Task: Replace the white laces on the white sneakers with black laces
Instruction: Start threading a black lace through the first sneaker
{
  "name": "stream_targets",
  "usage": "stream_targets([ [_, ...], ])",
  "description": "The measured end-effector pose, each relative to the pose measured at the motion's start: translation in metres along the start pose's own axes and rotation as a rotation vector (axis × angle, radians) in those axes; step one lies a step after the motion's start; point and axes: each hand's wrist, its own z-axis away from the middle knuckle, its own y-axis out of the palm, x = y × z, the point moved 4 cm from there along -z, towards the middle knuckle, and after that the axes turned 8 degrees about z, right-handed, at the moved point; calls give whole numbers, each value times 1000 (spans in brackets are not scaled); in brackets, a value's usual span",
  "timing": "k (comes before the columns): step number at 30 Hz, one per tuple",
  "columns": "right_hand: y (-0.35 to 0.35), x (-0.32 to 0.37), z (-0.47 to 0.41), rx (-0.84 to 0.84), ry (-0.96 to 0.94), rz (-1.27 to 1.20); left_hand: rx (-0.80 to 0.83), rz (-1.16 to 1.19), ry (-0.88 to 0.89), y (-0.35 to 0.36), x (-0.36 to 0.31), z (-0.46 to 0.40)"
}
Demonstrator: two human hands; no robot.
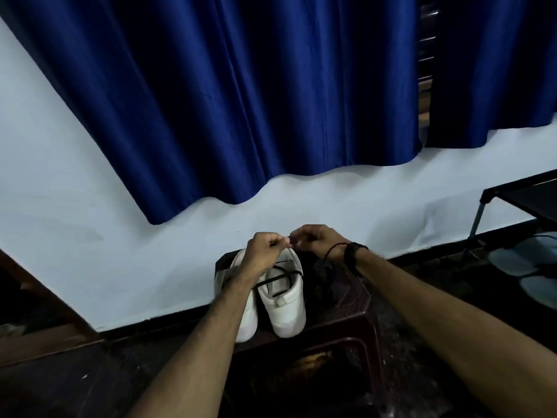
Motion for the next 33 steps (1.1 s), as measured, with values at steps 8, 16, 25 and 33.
stream_targets([
  [8, 31, -35, -23, -85, -25, -122, -198, 26, -133, 1, 21, -6],
  [16, 49, -77, -27, -368, 180, -140, -89, -97, -396, 11, 44, -17],
  [25, 67, -79, -17, -411, 7, -473, -120, 95, -464, 21, 53, -17],
  [33, 67, -81, -13, -515, 23, -254, -152, 215, -405, 28, 71, -14],
])
